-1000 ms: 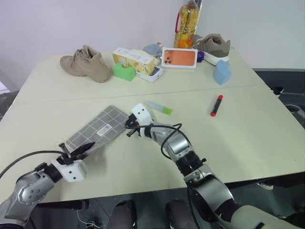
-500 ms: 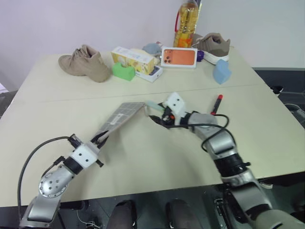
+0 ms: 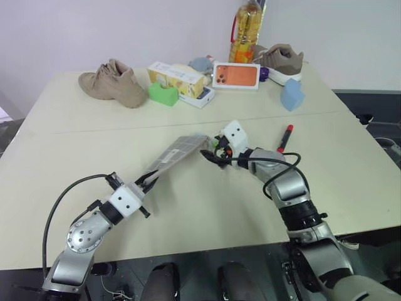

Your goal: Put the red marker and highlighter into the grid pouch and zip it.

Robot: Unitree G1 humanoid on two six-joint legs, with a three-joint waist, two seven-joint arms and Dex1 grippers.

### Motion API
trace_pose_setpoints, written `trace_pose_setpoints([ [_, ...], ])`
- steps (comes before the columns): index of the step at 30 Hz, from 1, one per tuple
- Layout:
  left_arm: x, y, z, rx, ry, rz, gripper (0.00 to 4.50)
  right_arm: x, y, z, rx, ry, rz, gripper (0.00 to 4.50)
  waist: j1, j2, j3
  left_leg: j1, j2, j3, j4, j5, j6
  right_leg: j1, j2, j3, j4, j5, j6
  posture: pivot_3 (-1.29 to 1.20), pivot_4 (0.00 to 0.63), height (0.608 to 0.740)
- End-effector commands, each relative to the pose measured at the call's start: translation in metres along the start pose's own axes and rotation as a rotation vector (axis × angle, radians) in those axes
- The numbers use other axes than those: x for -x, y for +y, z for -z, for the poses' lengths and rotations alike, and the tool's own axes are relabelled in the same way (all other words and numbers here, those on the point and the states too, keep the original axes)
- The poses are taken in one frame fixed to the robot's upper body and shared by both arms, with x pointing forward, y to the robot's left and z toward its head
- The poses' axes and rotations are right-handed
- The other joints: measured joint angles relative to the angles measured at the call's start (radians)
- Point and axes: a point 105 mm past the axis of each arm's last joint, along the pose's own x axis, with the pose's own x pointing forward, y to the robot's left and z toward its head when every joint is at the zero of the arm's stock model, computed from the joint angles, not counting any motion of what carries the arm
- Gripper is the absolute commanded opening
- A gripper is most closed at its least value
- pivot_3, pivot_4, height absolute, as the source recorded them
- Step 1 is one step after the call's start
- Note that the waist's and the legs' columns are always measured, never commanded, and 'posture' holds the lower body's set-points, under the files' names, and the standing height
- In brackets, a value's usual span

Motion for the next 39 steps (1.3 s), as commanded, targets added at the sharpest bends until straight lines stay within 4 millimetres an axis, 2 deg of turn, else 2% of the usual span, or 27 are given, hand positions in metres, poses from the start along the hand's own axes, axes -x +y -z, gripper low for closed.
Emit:
trace_pose_setpoints([
  [1, 0.000, 0.000, -0.010, -0.018, -0.033, -0.006, 0.00, 0.001, -0.001, -0.017, 0.008, -0.053, 0.002, 1.55, 0.005, 0.000, 0.000, 0.000, 0.000, 0.000, 0.000, 0.000, 0.000, 0.000, 0.000, 0.000, 0.000, 0.000, 0.000, 0.00, 0.150, 0.740],
  [4, 0.001, 0.000, -0.009, -0.023, -0.025, -0.014, 0.00, 0.002, 0.004, -0.018, 0.023, -0.054, -0.012, 0.04, 0.010, 0.000, 0.000, 0.000, 0.000, 0.000, 0.000, 0.000, 0.000, 0.000, 0.000, 0.000, 0.000, 0.000, 0.000, 0.00, 0.150, 0.740],
  [9, 0.000, -0.001, -0.006, -0.025, -0.016, -0.024, 0.00, 0.005, 0.016, -0.018, 0.128, -0.019, -0.067, 0.04, 0.010, 0.000, 0.000, 0.000, 0.000, 0.000, 0.000, 0.000, 0.000, 0.000, 0.000, 0.000, 0.000, 0.000, 0.000, 0.00, 0.150, 0.740],
  [19, -0.031, -0.014, -0.009, 0.005, -0.028, -0.043, 0.00, 0.020, 0.082, -0.032, 0.447, -0.045, -0.354, 0.04, 0.012, -0.001, 0.000, 0.000, 0.000, -0.001, 0.001, 0.000, 0.000, 0.001, 0.001, 0.000, 0.000, 0.000, 0.000, 0.00, 0.150, 0.740],
  [24, -0.052, -0.015, -0.016, 0.014, -0.054, -0.073, 0.00, 0.028, 0.115, -0.043, 0.494, -0.096, -0.477, 0.04, 0.013, -0.001, 0.001, 0.000, 0.000, -0.001, 0.002, 0.000, 0.000, 0.001, 0.002, 0.000, 0.000, 0.000, 0.000, 0.00, 0.150, 0.740],
  [35, -0.089, -0.003, -0.014, -0.025, -0.047, -0.201, 0.00, 0.029, 0.123, -0.054, 0.641, -0.140, -0.514, 0.04, 0.017, -0.002, 0.001, 0.000, 0.000, -0.002, 0.003, 0.000, 0.000, 0.001, 0.003, -0.001, 0.000, 0.001, 0.001, 0.00, 0.150, 0.740],
  [39, -0.094, -0.003, -0.015, -0.036, -0.052, -0.214, 0.00, 0.029, 0.124, -0.056, 0.655, -0.155, -0.512, 0.04, 0.016, -0.002, 0.001, 0.000, 0.000, -0.001, 0.003, 0.000, 0.000, 0.001, 0.004, -0.001, 0.000, 0.001, 0.001, 0.00, 0.150, 0.740],
])
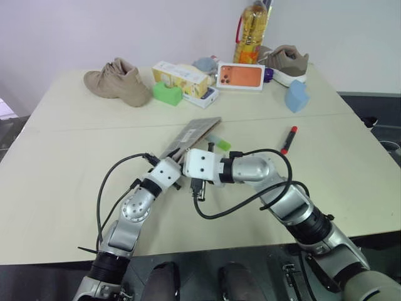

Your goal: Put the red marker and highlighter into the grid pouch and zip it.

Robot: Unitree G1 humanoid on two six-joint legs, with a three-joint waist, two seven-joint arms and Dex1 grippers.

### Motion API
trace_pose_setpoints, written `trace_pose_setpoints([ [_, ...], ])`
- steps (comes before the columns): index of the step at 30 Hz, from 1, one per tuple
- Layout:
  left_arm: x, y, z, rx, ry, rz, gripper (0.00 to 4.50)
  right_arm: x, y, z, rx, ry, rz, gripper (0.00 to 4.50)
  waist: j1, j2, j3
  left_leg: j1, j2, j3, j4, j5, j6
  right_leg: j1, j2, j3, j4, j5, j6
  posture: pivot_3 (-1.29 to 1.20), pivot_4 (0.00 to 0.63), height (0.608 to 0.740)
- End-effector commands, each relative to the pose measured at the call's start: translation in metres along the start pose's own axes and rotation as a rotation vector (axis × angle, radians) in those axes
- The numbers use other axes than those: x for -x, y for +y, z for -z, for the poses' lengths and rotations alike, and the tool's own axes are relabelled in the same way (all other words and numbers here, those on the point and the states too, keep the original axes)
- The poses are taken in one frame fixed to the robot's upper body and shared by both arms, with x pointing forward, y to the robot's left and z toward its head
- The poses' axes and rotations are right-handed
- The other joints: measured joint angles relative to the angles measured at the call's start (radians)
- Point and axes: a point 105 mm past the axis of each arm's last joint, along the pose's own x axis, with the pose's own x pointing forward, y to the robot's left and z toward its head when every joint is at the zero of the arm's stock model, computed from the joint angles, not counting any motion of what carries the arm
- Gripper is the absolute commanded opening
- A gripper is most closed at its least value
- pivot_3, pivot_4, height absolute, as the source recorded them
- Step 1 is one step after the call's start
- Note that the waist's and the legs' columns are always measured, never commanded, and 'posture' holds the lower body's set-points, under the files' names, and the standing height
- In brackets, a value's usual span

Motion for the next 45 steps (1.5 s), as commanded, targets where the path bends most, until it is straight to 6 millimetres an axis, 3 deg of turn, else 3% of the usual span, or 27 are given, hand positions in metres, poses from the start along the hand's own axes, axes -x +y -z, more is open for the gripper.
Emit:
trace_pose_setpoints([
  [1, -0.007, 0.003, -0.013, -0.022, -0.058, -0.027, 0.00, -0.002, 0.006, -0.020, 0.065, -0.073, -0.030, 0.04, -0.001, 0.000, 0.000, 0.000, 0.000, 0.000, 0.000, 0.000, 0.000, 0.000, 0.000, 0.000, 0.000, 0.000, 0.000, 0.00, 0.150, 0.740],
  [3, -0.007, 0.003, -0.013, -0.019, -0.059, -0.031, 0.00, -0.001, 0.005, -0.020, 0.066, -0.074, -0.027, 0.04, -0.001, 0.000, 0.000, 0.000, 0.000, 0.000, 0.000, 0.000, 0.000, 0.000, 0.000, 0.000, 0.000, 0.000, 0.000, 0.00, 0.150, 0.740],
  [5, -0.006, 0.006, -0.012, -0.012, -0.057, -0.045, 0.00, 0.002, 0.000, -0.014, 0.023, -0.057, -0.009, 0.60, 0.000, 0.000, 0.000, 0.000, 0.000, 0.000, 0.000, 0.000, 0.000, 0.000, 0.000, 0.000, 0.000, 0.000, 0.000, 0.00, 0.150, 0.740],
  [7, -0.003, 0.009, -0.011, -0.016, -0.056, -0.051, 0.00, 0.009, -0.006, -0.006, 0.003, -0.038, 0.006, 1.43, 0.000, 0.000, 0.000, 0.000, 0.000, 0.000, 0.000, 0.000, 0.000, 0.000, 0.000, 0.000, 0.000, 0.000, 0.000, 0.00, 0.150, 0.740],
  [11, 0.009, 0.019, -0.005, -0.043, -0.036, -0.052, 0.00, 0.030, -0.029, 0.011, -0.086, -0.002, 0.103, 3.53, 0.000, 0.000, 0.000, 0.000, 0.000, 0.000, 0.000, 0.000, 0.000, 0.000, 0.000, 0.000, 0.000, 0.000, 0.000, 0.00, 0.150, 0.740],
  [14, 0.022, 0.026, -0.002, -0.052, -0.036, -0.024, 0.00, 0.045, -0.040, 0.024, -0.192, 0.006, 0.146, 3.53, -0.001, 0.000, 0.000, 0.000, 0.000, 0.000, 0.000, 0.000, 0.000, 0.001, -0.002, 0.000, 0.000, 0.000, 0.000, 0.00, 0.150, 0.740],
  [19, 0.043, 0.040, 0.008, -0.105, 0.007, 0.020, 0.00, 0.057, -0.057, 0.062, -0.453, 0.061, 0.251, 3.53, -0.006, 0.000, 0.000, 0.001, 0.001, 0.000, -0.001, 0.000, 0.000, 0.000, -0.003, 0.001, 0.001, 0.000, 0.000, 0.00, 0.150, 0.740],
  [26, 0.061, 0.046, 0.014, -0.083, 0.029, 0.051, 0.00, 0.046, -0.086, 0.121, -0.628, 0.208, 0.522, 3.53, -0.006, 0.000, 0.000, 0.001, 0.000, 0.002, -0.001, 0.000, 0.000, 0.000, -0.003, 0.002, 0.000, 0.000, 0.000, 0.00, 0.150, 0.740],
  [31, 0.062, 0.046, 0.014, -0.075, 0.035, 0.040, 0.00, 0.034, -0.091, 0.143, -0.671, 0.248, 0.580, 3.53, -0.004, 0.000, 0.000, 0.000, 0.000, 0.002, -0.001, 0.000, 0.000, -0.001, -0.003, 0.001, 0.000, 0.000, 0.000, 0.00, 0.150, 0.740],
  [34, 0.062, 0.044, 0.012, -0.068, 0.032, 0.030, 0.00, 0.030, -0.090, 0.147, -0.705, 0.236, 0.578, 2.69, -0.006, 0.000, 0.000, 0.000, 0.000, 0.003, -0.001, 0.000, 0.000, -0.001, -0.003, 0.001, 0.000, 0.000, 0.000, 0.00, 0.150, 0.740],
  [37, 0.062, 0.046, 0.011, -0.054, 0.031, 0.010, 0.00, 0.031, -0.091, 0.145, -0.711, 0.223, 0.578, 1.17, -0.006, 0.000, 0.000, 0.000, 0.000, 0.003, -0.001, 0.000, 0.000, -0.001, -0.003, 0.001, 0.001, 0.000, 0.000, 0.00, 0.150, 0.740],
  [38, 0.062, 0.046, 0.011, -0.050, 0.031, 0.008, 0.00, 0.033, -0.092, 0.142, -0.690, 0.217, 0.581, 0.88, -0.005, 0.000, 0.000, 0.000, 0.000, 0.002, -0.001, 0.000, 0.000, -0.001, -0.003, 0.001, 0.001, 0.000, 0.000, 0.00, 0.150, 0.740],
  [45, 0.055, 0.044, 0.001, 0.005, -0.016, 0.007, 0.00, 0.074, -0.094, 0.110, -0.477, 0.175, 0.537, 0.91, 0.003, 0.000, 0.000, -0.002, 0.000, 0.002, -0.001, 0.000, 0.000, -0.001, -0.004, 0.001, 0.000, 0.000, 0.000, 0.00, 0.150, 0.740],
])
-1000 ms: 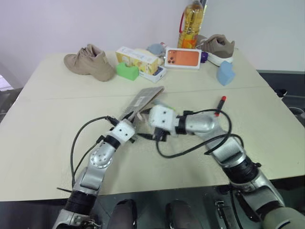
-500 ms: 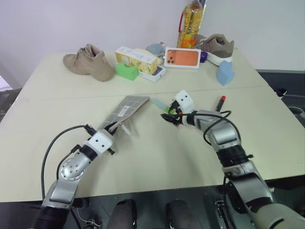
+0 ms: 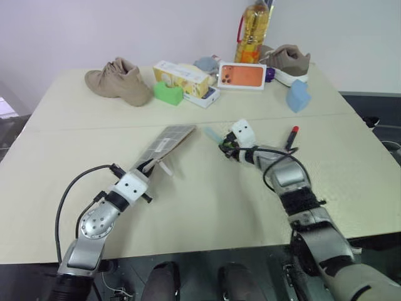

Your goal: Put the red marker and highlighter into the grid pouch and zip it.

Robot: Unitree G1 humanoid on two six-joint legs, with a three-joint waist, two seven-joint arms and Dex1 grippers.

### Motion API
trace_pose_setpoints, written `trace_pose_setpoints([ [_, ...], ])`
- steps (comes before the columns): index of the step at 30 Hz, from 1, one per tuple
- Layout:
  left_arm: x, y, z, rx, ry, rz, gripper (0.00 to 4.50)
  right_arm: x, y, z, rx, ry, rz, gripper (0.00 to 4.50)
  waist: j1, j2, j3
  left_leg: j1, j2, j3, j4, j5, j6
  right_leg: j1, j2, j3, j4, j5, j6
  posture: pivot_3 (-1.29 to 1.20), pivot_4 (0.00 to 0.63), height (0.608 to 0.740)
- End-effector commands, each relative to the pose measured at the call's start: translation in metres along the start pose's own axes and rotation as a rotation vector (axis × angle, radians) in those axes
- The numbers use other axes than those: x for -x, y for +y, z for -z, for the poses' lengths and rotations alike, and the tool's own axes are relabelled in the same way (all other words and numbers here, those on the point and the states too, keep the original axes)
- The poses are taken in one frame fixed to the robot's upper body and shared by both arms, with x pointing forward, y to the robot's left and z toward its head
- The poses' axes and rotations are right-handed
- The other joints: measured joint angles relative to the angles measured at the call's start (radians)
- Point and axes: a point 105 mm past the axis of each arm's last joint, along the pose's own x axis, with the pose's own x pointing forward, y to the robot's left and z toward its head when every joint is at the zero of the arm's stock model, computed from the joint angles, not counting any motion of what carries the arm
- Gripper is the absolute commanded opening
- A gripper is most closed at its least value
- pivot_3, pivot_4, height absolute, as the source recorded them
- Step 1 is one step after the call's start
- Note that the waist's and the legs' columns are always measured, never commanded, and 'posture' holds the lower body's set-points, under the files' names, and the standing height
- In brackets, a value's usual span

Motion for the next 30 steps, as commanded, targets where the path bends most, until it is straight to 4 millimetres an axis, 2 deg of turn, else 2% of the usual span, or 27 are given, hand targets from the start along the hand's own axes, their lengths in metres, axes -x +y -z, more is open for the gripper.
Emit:
trace_pose_setpoints([
  [1, -0.005, 0.005, -0.020, 0.028, -0.080, -0.021, 0.00, 0.028, -0.003, -0.032, 0.094, -0.114, -0.036, 0.91, 0.000, 0.000, 0.000, 0.000, 0.000, 0.000, 0.000, 0.000, 0.000, 0.000, 0.000, 0.000, 0.000, 0.000, 0.000, 0.00, 0.150, 0.740],
  [5, -0.013, 0.000, -0.029, 0.096, -0.119, -0.011, 0.00, 0.057, 0.001, -0.040, 0.117, -0.135, -0.102, 0.91, -0.002, 0.000, 0.000, 0.001, 0.001, -0.001, 0.000, 0.000, 0.000, 0.001, 0.001, 0.000, 0.000, 0.000, 0.000, 0.00, 0.150, 0.740],
  [8, -0.018, -0.008, -0.035, 0.127, -0.145, 0.021, 0.00, 0.066, 0.008, -0.043, 0.116, -0.131, -0.129, 0.91, -0.008, 0.000, 0.000, 0.001, 0.001, -0.001, 0.000, 0.000, 0.000, 0.001, 0.002, 0.000, 0.000, 0.000, 0.000, 0.00, 0.150, 0.740],
  [20, -0.022, -0.017, -0.040, 0.143, -0.160, 0.058, 0.00, 0.067, 0.017, -0.048, 0.106, -0.132, -0.146, 0.91, -0.003, 0.000, 0.000, 0.001, 0.000, -0.001, 0.001, 0.000, 0.000, 0.001, 0.002, 0.001, 0.000, 0.000, 0.000, 0.00, 0.150, 0.740],
  [30, -0.018, -0.018, -0.029, 0.129, -0.120, 0.053, 0.00, 0.072, 0.011, -0.054, 0.117, -0.148, -0.140, 0.91, -0.004, 0.000, 0.000, 0.001, 0.000, -0.001, 0.001, 0.000, 0.000, 0.001, 0.003, 0.001, 0.000, 0.000, 0.000, 0.00, 0.150, 0.740],
])
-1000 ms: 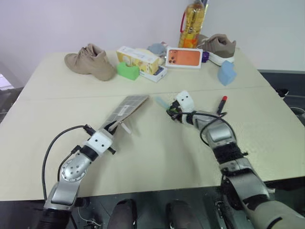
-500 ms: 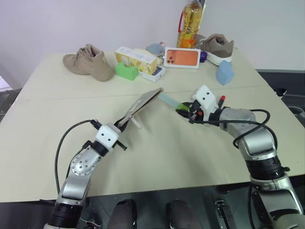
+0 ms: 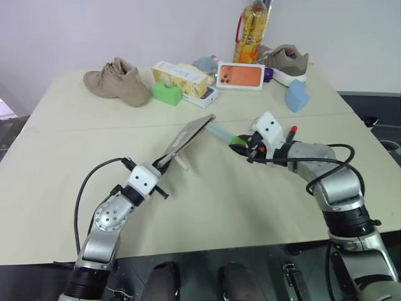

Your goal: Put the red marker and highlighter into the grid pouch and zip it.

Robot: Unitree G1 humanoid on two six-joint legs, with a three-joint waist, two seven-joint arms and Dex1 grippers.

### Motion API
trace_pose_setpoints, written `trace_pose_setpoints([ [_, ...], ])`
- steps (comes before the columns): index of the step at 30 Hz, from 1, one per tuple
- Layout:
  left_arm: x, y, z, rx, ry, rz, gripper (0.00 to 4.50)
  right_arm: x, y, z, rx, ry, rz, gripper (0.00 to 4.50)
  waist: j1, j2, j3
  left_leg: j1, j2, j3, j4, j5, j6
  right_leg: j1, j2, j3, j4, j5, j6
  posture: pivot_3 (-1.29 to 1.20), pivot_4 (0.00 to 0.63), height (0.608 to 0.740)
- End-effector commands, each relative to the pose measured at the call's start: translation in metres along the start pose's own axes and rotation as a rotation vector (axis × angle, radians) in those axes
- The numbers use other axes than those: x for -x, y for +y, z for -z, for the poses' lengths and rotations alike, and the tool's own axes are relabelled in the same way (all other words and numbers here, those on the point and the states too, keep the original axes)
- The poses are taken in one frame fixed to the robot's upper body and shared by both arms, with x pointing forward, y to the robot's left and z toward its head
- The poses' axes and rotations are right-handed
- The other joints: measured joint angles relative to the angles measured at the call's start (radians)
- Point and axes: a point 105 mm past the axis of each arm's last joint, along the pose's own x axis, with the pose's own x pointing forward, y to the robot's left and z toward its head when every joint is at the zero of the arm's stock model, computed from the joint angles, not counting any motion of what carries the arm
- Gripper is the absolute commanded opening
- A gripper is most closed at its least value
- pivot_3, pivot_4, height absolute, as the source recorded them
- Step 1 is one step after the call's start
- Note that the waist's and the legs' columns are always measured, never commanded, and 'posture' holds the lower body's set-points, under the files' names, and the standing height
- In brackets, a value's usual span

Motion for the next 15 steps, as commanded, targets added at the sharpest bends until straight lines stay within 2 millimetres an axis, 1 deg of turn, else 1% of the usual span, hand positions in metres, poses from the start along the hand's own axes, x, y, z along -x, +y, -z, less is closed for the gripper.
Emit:
trace_pose_setpoints([
  [1, 0.0009, 0.0017, -0.0052, -0.020, -0.020, -0.011, 0.00, 0.0089, -0.0048, -0.0212, 0.049, -0.062, 0.017, 0.91, 0.000, 0.000, 0.000, 0.000, 0.000, 0.000, 0.000, 0.000, 0.000, 0.000, 0.000, 0.000, 0.000, 0.000, 0.000, 0.00, 0.150, 0.740],
  [7, -0.0005, 0.0000, -0.0059, -0.015, -0.025, -0.009, 0.00, 0.0103, -0.0048, -0.0202, 0.052, -0.052, 0.016, 0.91, 0.000, 0.000, 0.000, 0.000, 0.000, 0.000, 0.000, 0.000, 0.000, 0.000, 0.000, 0.000, 0.000, 0.000, 0.000, 0.00, 0.150, 0.740],
  [15, -0.0014, -0.0008, -0.0114, -0.009, -0.049, -0.002, 0.00, 0.0073, -0.0005, -0.0135, 0.062, -0.025, 0.001, 0.91, 0.001, 0.000, 0.000, 0.000, 0.000, 0.000, 0.000, 0.000, 0.000, 0.000, 0.000, 0.000, 0.000, 0.000, 0.000, 0.00, 0.150, 0.740],
])
